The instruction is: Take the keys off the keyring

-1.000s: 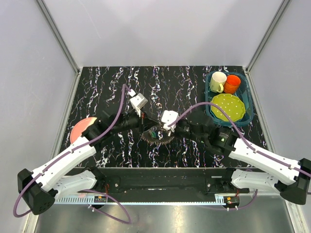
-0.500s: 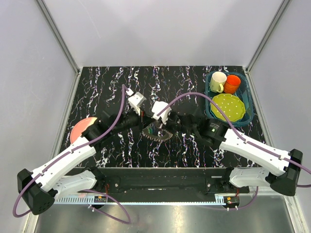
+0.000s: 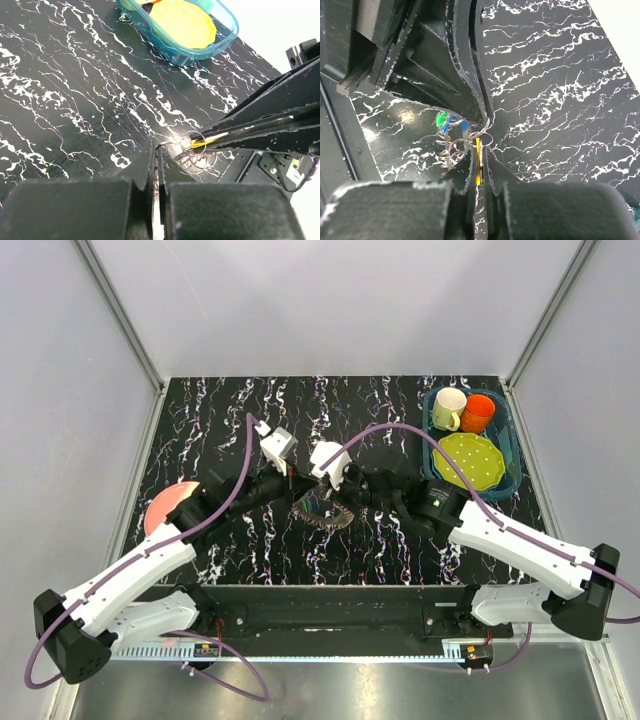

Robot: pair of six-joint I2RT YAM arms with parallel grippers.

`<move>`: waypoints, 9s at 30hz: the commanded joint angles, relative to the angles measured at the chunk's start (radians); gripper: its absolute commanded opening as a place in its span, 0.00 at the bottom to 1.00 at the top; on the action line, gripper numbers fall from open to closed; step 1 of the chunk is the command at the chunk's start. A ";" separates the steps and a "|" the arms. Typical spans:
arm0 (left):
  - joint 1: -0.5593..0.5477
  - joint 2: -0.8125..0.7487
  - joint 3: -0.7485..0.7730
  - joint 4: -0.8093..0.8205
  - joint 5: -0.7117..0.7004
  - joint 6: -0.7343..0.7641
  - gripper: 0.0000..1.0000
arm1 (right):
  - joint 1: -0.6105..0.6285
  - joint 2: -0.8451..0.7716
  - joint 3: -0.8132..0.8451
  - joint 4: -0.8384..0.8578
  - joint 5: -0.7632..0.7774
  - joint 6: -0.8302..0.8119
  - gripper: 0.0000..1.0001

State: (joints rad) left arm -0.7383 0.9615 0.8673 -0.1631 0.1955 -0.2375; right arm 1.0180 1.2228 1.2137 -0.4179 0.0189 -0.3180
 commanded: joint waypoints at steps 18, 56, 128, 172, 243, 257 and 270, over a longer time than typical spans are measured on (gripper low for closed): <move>0.027 0.051 0.070 -0.093 -0.228 -0.075 0.00 | 0.007 -0.025 0.064 0.007 0.009 -0.109 0.12; 0.053 -0.127 -0.083 0.223 0.185 0.018 0.00 | -0.329 -0.072 -0.121 0.284 -0.806 0.094 0.34; 0.073 -0.113 0.065 -0.038 0.467 0.086 0.51 | -0.378 0.200 0.432 -0.551 -0.809 -0.251 0.00; 0.088 0.031 0.058 0.088 0.742 0.024 0.11 | -0.203 0.307 0.604 -0.749 -0.766 -0.253 0.00; 0.091 -0.187 -0.228 0.832 0.403 -0.071 0.00 | -0.239 -0.197 -0.226 0.553 -0.590 0.665 0.00; 0.097 -0.201 -0.241 0.810 0.340 -0.069 0.00 | -0.239 -0.115 -0.164 0.493 -0.545 0.553 0.00; 0.146 -0.251 -0.251 0.783 0.381 -0.056 0.00 | -0.245 -0.066 -0.161 0.513 -0.567 0.468 0.00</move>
State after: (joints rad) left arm -0.6056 0.7578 0.5949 0.4980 0.5400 -0.2955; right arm 0.7761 1.1324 1.0252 0.0933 -0.5335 0.2081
